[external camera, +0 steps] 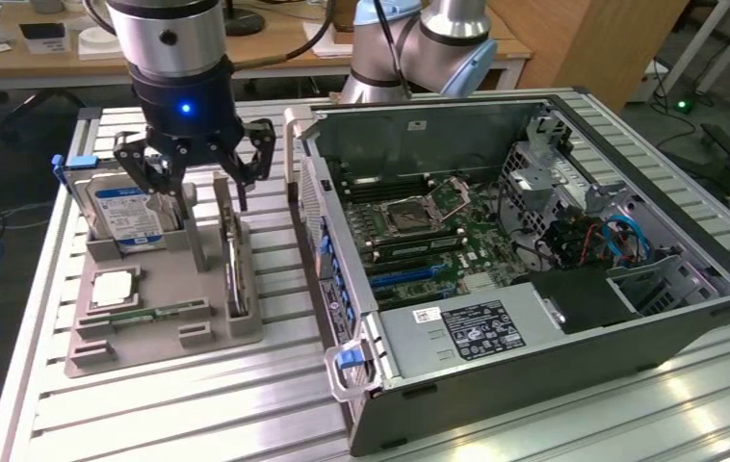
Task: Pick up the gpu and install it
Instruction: 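Pick up the gpu and move the gpu toward the slot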
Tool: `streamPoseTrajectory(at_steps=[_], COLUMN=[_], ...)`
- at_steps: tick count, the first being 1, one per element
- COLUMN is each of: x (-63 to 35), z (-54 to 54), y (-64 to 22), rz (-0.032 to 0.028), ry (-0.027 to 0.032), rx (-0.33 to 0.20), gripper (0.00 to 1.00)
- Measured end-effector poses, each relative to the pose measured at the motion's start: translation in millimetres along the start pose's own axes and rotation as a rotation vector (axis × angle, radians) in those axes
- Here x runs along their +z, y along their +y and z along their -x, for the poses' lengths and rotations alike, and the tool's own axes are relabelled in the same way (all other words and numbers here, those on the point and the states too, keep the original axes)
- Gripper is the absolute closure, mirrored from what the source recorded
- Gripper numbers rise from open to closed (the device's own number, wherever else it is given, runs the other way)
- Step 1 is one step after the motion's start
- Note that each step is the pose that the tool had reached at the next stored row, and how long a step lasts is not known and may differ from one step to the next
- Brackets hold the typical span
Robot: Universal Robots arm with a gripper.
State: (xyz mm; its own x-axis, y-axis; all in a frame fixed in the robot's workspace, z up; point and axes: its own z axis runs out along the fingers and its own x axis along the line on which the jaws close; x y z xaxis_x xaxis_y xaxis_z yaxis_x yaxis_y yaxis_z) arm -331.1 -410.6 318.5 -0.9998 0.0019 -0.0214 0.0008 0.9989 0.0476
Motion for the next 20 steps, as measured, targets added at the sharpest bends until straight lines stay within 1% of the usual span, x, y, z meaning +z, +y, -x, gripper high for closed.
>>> streamPoseTrajectory(at_steps=[5,12,20], x=[7.3,11.0,20.2], z=[-0.2,0.8,1.2], y=[-0.6,-0.8,-1.2], rz=[0.0013,0.0015,0.0013], ry=[-0.0005,-0.0004,-0.0013], rx=[0.000,0.000,0.000], gripper=[0.35,0.35,0.35])
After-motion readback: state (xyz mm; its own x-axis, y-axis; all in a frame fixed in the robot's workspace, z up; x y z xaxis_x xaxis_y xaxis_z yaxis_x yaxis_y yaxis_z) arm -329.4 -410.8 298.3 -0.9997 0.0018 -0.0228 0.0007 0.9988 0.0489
